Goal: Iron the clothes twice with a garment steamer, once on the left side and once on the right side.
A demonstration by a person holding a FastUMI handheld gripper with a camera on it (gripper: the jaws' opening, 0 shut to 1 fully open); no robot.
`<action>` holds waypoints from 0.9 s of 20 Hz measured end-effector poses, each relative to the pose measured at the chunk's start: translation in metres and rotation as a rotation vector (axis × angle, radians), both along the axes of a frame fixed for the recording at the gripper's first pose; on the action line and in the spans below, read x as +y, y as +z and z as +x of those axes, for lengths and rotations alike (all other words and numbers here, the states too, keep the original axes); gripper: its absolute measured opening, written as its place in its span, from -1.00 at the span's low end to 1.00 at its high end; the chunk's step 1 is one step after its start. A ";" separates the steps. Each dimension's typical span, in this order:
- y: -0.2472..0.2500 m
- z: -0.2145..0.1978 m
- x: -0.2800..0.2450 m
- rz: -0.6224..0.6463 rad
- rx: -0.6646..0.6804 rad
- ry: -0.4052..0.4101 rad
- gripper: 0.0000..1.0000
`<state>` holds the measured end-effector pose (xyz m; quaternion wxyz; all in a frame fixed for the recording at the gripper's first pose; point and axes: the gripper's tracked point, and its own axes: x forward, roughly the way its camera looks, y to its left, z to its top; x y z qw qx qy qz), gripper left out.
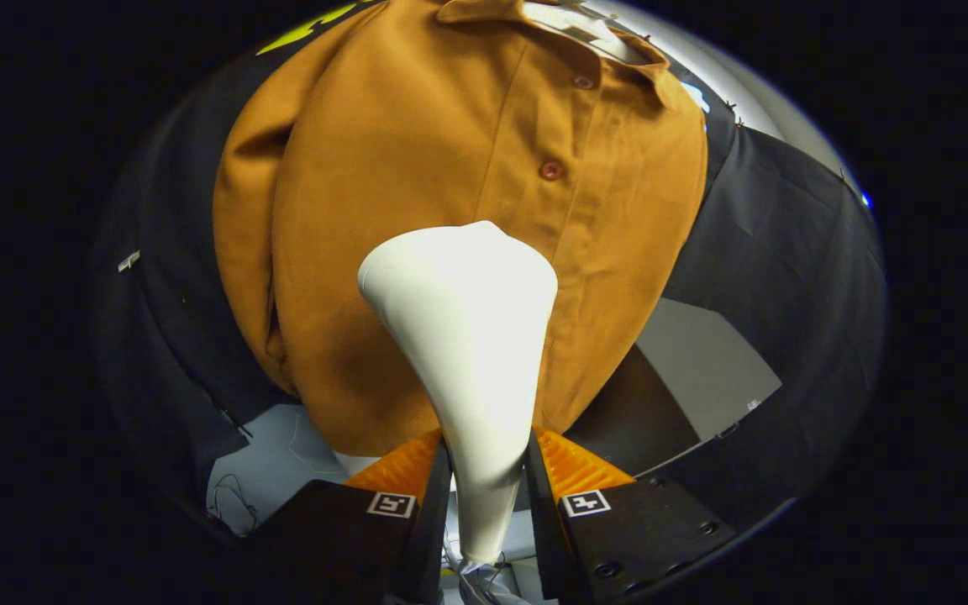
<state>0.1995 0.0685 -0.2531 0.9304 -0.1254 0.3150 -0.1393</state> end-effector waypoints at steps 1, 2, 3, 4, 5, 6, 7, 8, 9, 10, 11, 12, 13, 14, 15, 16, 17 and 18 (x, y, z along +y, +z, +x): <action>0.013 -0.001 -0.006 0.006 -0.027 0.000 -0.03; 0.027 -0.003 -0.012 0.011 -0.056 0.000 -0.03; 0.042 -0.006 -0.017 0.013 -0.087 -0.002 -0.04; 0.055 -0.007 -0.025 0.014 -0.112 -0.002 -0.03; 0.068 -0.009 -0.031 0.015 -0.133 -0.001 -0.04; 0.079 -0.010 -0.037 0.018 -0.155 -0.003 -0.03; 0.089 -0.014 -0.042 0.023 -0.180 -0.002 -0.03; 0.101 -0.016 -0.049 0.030 -0.206 -0.002 -0.04; 0.113 -0.016 -0.054 0.038 -0.234 -0.001 -0.04; 0.126 -0.016 -0.060 0.046 -0.262 0.002 -0.03; 0.137 -0.018 -0.065 0.055 -0.290 0.006 -0.03; 0.148 -0.021 -0.068 0.066 -0.319 0.010 -0.04; 0.156 -0.023 -0.070 0.075 -0.345 0.016 -0.03; 0.165 -0.026 -0.072 0.085 -0.366 0.024 -0.04; 0.171 -0.027 -0.073 0.097 -0.385 0.037 -0.04; 0.179 -0.029 -0.072 0.110 -0.406 0.052 -0.04; 0.185 -0.030 -0.071 0.120 -0.428 0.066 -0.04; 0.190 -0.033 -0.071 0.130 -0.444 0.080 -0.04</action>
